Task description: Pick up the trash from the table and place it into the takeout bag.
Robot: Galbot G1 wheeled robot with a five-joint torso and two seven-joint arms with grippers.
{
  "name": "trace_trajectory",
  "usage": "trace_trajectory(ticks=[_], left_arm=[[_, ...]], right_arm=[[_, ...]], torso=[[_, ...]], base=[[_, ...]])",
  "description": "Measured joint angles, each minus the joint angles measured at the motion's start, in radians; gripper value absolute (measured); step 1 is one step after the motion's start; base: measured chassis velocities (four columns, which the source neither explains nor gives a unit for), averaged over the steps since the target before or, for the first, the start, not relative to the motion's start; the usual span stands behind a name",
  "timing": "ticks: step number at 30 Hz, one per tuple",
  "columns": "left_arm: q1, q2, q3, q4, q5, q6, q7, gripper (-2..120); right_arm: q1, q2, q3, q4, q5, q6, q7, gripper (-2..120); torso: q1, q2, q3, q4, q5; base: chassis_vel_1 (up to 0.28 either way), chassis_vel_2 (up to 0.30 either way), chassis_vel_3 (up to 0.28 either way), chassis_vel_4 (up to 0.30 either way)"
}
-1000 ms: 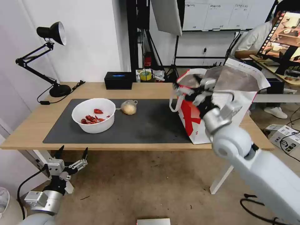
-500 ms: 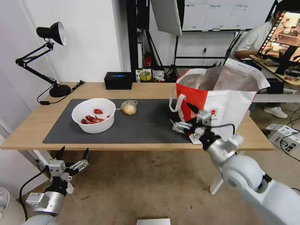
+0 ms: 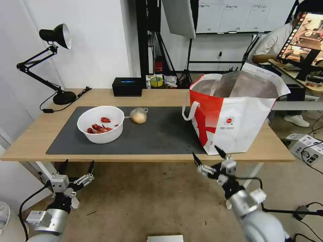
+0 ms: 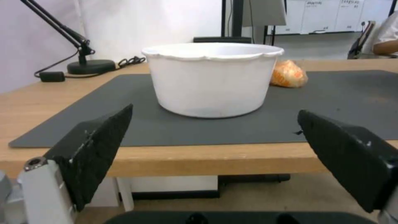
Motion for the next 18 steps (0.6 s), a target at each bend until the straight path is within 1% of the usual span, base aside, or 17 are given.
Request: trace_trajectory(ticks=[1, 4, 8, 18], left_arm=[[0.000, 0.000, 0.000, 0.000, 0.000, 0.000, 0.000, 100], [0.009, -0.005, -0.002, 0.000, 0.009, -0.002, 0.000, 100], [0.016, -0.008, -0.007, 0.000, 0.011, -0.004, 0.000, 100], [0.020, -0.008, -0.012, -0.003, 0.012, -0.004, 0.002, 100]], right_arm=[[0.000, 0.000, 0.000, 0.000, 0.000, 0.000, 0.000, 100], [-0.032, 0.042, -0.004, -0.022, -0.028, 0.013, 0.027, 100], [-0.044, 0.063, -0.012, -0.033, -0.041, 0.020, 0.037, 100], [-0.038, 0.074, -0.027, -0.040, -0.043, 0.020, 0.040, 100]], torso=[[0.000, 0.000, 0.000, 0.0000, 0.0000], [0.000, 0.000, 0.000, 0.0000, 0.0000], [0.000, 0.000, 0.000, 0.0000, 0.0000], [0.000, 0.000, 0.000, 0.0000, 0.0000]], base=[[0.000, 0.000, 0.000, 0.000], [0.000, 0.000, 0.000, 0.000], [0.000, 0.000, 0.000, 0.000], [0.000, 0.000, 0.000, 0.000]])
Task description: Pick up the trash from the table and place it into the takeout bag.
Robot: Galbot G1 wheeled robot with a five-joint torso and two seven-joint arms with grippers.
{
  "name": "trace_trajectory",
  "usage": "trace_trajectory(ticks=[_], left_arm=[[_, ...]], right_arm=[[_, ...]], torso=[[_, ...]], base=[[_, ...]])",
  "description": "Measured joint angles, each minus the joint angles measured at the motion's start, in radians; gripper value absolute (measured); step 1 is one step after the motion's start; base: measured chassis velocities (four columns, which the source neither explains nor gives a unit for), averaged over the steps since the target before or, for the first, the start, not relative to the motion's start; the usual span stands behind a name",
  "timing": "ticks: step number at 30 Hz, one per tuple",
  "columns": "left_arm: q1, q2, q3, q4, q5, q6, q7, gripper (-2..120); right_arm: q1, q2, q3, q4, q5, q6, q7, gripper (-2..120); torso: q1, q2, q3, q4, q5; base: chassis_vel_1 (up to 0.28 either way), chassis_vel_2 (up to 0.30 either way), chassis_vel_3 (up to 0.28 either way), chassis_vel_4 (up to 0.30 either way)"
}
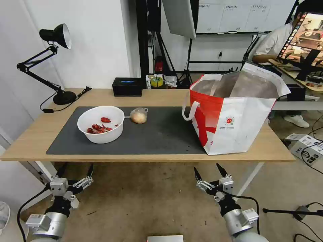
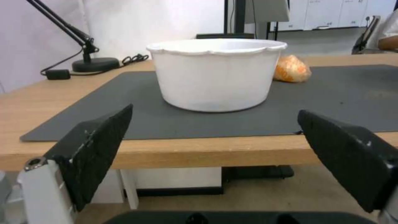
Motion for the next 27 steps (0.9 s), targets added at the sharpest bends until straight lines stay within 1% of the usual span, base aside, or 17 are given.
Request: trace_trajectory(ticks=[8, 11, 12, 15, 16, 19, 20, 23, 24, 26, 27], left_arm=[[-0.009, 0.001, 0.003, 0.007, 0.000, 0.000, 0.000, 100], [-0.015, 0.004, 0.004, 0.008, -0.002, 0.000, 0.001, 100], [-0.015, 0.004, 0.004, 0.008, -0.002, 0.000, 0.001, 100], [-0.020, 0.008, 0.005, 0.008, -0.006, 0.003, 0.001, 100], [-0.020, 0.008, 0.005, 0.008, -0.006, 0.003, 0.001, 100], [-0.023, 0.008, 0.007, 0.008, -0.007, 0.004, 0.000, 100], [-0.023, 0.008, 0.007, 0.008, -0.007, 0.004, 0.000, 100], [-0.031, 0.005, 0.011, 0.009, -0.006, 0.004, 0.000, 100], [-0.031, 0.005, 0.011, 0.009, -0.006, 0.004, 0.000, 100], [-0.033, 0.001, 0.010, 0.009, -0.006, 0.004, 0.000, 100], [-0.034, -0.006, 0.007, 0.009, -0.003, 0.005, -0.002, 100]], right_arm=[[0.027, -0.011, -0.030, 0.009, 0.000, -0.004, 0.002, 100], [0.091, -0.036, -0.082, 0.026, 0.003, -0.031, 0.011, 100], [0.091, -0.036, -0.082, 0.026, 0.003, -0.031, 0.011, 100], [0.197, -0.073, -0.143, 0.037, 0.025, -0.074, 0.022, 100], [0.197, -0.073, -0.143, 0.037, 0.025, -0.074, 0.022, 100], [0.324, -0.118, -0.220, 0.020, 0.066, -0.115, 0.032, 100], [0.324, -0.118, -0.220, 0.020, 0.066, -0.115, 0.032, 100], [0.495, -0.153, -0.327, -0.033, 0.128, -0.151, 0.052, 100], [0.495, -0.153, -0.327, -0.033, 0.128, -0.151, 0.052, 100], [0.605, -0.160, -0.386, -0.074, 0.165, -0.165, 0.061, 100], [0.686, -0.161, -0.430, -0.111, 0.194, -0.169, 0.066, 100]], torso=[[0.000, 0.000, 0.000, -0.0001, 0.0001], [0.000, 0.000, 0.000, 0.0000, 0.0001], [0.000, 0.000, 0.000, 0.0000, 0.0001], [0.000, 0.000, 0.000, 0.0000, 0.0001], [0.000, 0.000, 0.000, 0.0000, 0.0001], [0.000, 0.000, 0.000, 0.0000, 0.0001], [0.000, 0.000, 0.000, 0.0000, 0.0001], [0.000, 0.000, 0.000, 0.0000, 0.0001], [0.000, 0.000, 0.000, 0.0000, 0.0001], [0.000, 0.000, 0.000, 0.0001, 0.0001], [0.000, 0.000, 0.000, 0.0002, 0.0001]], base=[[0.000, 0.000, 0.000, 0.000], [0.000, 0.000, 0.000, 0.000], [0.000, 0.000, 0.000, 0.000], [0.000, 0.000, 0.000, 0.000], [0.000, 0.000, 0.000, 0.000], [0.000, 0.000, 0.000, 0.000], [0.000, 0.000, 0.000, 0.000], [0.000, 0.000, 0.000, 0.000], [0.000, 0.000, 0.000, 0.000], [0.000, 0.000, 0.000, 0.000], [0.000, 0.000, 0.000, 0.000]])
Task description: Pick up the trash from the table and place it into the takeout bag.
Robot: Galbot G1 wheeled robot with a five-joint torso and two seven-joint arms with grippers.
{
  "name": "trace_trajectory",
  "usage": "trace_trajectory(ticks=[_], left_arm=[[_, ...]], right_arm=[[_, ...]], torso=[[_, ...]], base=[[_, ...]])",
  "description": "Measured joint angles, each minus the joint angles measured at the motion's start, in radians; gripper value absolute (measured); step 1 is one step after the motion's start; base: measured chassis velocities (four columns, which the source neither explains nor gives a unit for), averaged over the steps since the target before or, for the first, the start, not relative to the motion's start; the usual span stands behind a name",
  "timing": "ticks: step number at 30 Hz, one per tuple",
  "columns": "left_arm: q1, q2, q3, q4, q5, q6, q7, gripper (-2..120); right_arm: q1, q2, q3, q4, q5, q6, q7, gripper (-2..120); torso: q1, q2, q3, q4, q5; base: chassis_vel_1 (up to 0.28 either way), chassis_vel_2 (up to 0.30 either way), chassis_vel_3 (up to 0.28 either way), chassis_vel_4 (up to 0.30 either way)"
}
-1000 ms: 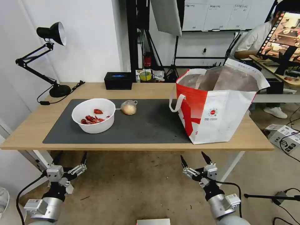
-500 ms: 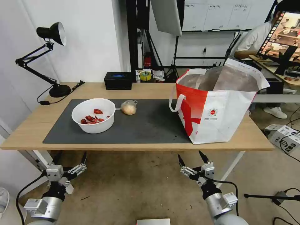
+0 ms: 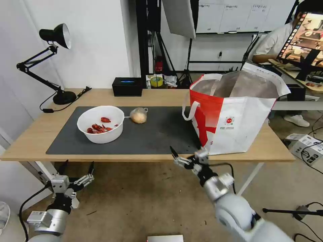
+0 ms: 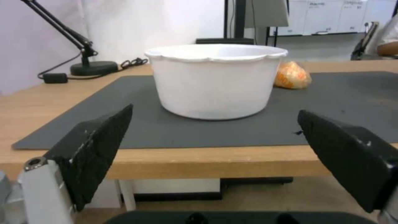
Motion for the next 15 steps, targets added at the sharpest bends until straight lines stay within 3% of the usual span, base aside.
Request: trace_trajectory(ticks=[5, 9, 15], left_arm=[[0.001, -0.026, -0.006, -0.001, 0.004, 0.000, -0.002, 100], [0.002, -0.037, -0.009, 0.002, 0.008, 0.000, -0.001, 100], [-0.010, 0.013, -0.025, 0.025, -0.013, -0.007, -0.001, 100]], right_arm=[[0.168, 0.002, -0.104, -0.089, 0.071, -0.006, 0.010, 100], [0.348, 0.046, -0.203, -0.201, 0.131, -0.034, 0.036, 100], [0.514, 0.200, -0.291, -0.399, 0.197, -0.078, 0.079, 100]], torso=[[0.000, 0.000, 0.000, -0.0002, -0.0003], [0.000, 0.000, 0.000, 0.0000, -0.0003], [0.000, 0.000, 0.000, 0.0001, 0.0000]], base=[[0.000, 0.000, 0.000, 0.000], [0.000, 0.000, 0.000, 0.000], [0.000, 0.000, 0.000, 0.000]])
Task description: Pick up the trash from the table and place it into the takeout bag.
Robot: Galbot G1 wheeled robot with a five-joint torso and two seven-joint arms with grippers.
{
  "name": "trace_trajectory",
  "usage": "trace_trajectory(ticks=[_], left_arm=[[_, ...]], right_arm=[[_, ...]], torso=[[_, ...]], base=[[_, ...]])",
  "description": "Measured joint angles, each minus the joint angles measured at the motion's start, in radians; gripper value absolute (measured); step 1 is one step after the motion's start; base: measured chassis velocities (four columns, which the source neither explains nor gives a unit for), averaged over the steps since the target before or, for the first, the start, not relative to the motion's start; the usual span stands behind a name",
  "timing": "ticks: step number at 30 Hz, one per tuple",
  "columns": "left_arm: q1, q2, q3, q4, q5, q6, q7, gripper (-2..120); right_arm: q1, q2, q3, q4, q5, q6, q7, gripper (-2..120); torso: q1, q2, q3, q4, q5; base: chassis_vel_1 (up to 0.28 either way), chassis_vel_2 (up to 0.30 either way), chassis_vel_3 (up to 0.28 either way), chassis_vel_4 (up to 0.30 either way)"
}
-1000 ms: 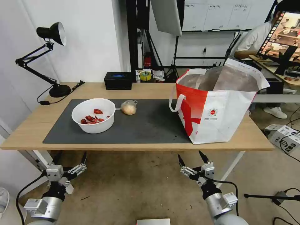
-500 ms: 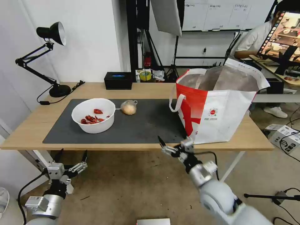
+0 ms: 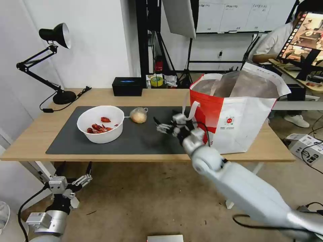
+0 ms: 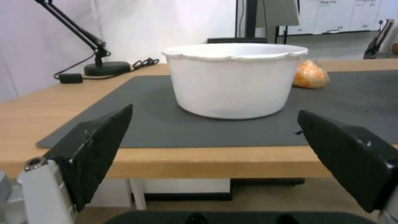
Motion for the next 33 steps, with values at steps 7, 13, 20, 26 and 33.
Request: trace_trajectory(ticks=[7, 13, 20, 26, 33], left_arm=[[-0.039, -0.004, 0.049, 0.008, -0.001, 0.001, 0.000, 100], [-0.059, 0.005, 0.055, 0.021, -0.015, 0.002, -0.001, 100], [-0.055, -0.010, 0.052, 0.020, -0.015, 0.002, -0.001, 100], [-0.046, -0.014, 0.042, 0.021, -0.012, 0.002, -0.001, 100], [-0.043, -0.023, 0.036, 0.018, -0.011, -0.001, -0.001, 100]], right_arm=[[0.072, 0.106, -0.034, -0.174, 0.028, -0.007, -0.010, 100], [0.160, 0.215, -0.062, -0.363, 0.022, 0.006, -0.053, 100], [0.232, 0.316, -0.079, -0.520, 0.023, -0.001, -0.107, 100], [0.267, 0.389, -0.089, -0.643, 0.006, -0.004, -0.151, 100], [0.294, 0.433, -0.081, -0.750, -0.035, -0.014, -0.169, 100]], torso=[[0.000, 0.000, 0.000, -0.0004, -0.0003], [0.000, 0.000, 0.000, -0.0001, -0.0003], [0.000, 0.000, 0.000, -0.0003, -0.0003], [0.000, 0.000, 0.000, -0.0001, -0.0002], [0.000, 0.000, 0.000, -0.0004, -0.0002]], base=[[0.000, 0.000, 0.000, 0.000], [0.000, 0.000, 0.000, 0.000], [0.000, 0.000, 0.000, 0.000], [0.000, 0.000, 0.000, 0.000], [0.000, 0.000, 0.000, 0.000]])
